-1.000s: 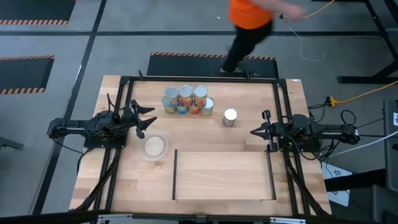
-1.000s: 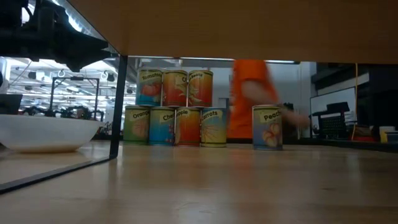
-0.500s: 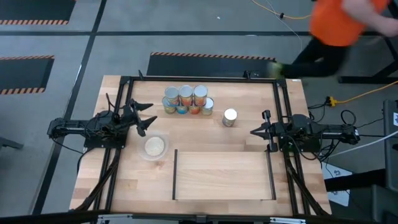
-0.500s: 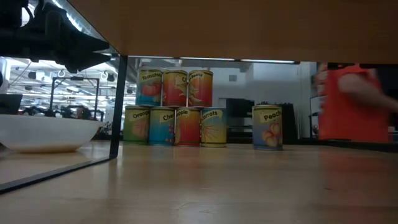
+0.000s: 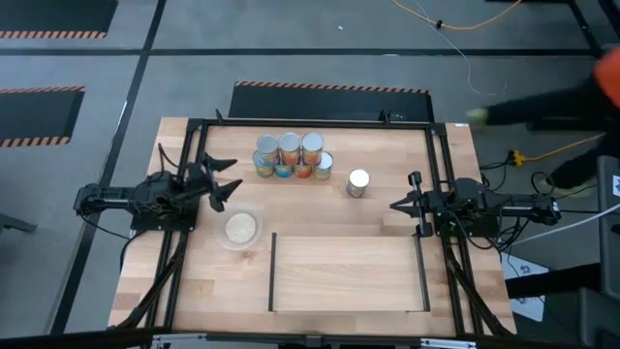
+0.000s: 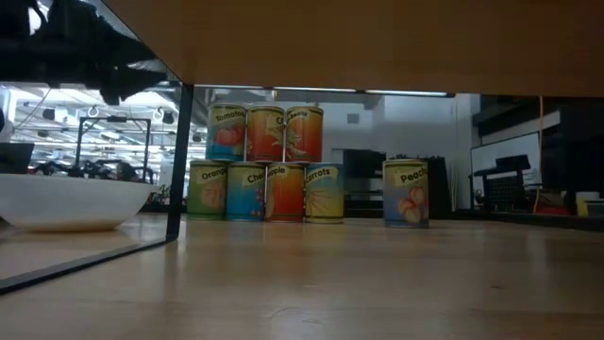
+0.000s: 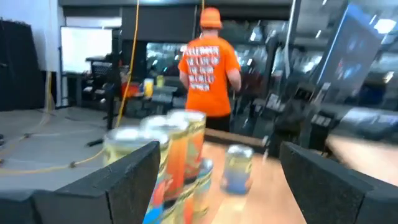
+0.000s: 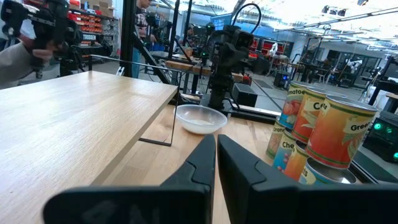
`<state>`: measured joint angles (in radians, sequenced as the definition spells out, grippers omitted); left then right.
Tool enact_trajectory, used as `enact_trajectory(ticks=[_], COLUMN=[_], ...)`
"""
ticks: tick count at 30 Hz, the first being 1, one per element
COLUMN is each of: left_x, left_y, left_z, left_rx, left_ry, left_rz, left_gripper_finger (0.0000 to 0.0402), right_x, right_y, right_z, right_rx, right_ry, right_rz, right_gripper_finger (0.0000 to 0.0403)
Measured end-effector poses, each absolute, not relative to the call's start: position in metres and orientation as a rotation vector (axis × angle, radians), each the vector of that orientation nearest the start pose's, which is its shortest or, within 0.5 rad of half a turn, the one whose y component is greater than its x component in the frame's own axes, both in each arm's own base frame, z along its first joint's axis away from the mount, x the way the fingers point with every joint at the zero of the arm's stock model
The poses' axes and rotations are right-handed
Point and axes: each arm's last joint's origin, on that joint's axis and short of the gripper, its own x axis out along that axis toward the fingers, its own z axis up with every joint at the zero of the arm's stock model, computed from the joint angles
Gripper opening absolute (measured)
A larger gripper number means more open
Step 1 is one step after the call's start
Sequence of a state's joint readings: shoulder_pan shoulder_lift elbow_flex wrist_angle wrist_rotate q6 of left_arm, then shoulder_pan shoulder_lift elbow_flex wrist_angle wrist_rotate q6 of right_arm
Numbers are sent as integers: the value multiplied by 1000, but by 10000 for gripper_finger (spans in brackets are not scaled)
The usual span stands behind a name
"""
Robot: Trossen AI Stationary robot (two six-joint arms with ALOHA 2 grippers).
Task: Pick and place cans onto a shelf
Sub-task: Put the canned tomatoes on the shelf
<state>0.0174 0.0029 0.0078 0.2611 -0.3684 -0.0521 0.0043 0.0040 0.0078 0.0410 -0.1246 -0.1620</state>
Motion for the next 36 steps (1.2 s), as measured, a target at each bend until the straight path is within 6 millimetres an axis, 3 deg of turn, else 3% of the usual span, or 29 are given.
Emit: enact_trajectory(ticks=[7,17,29,36], left_x=[90,100,146,173], left_y=[11,11,14,23], left_z=[203,235,296,317], left_rx=[-110,-68,58,91], left_ry=[-394,-344,-102,67], left_rz=[330,338,431,513], left_gripper_finger=[314,313,287,270], right_x=[97,97,97,97], right_y=[4,4,4,4], right_z=[170,170,170,170], right_rx=[-164,-165,-165,-165], right_ry=[-56,-56,-56,-56], right_rz=[125,124,124,124], right_gripper_finger=[23,23,23,23])
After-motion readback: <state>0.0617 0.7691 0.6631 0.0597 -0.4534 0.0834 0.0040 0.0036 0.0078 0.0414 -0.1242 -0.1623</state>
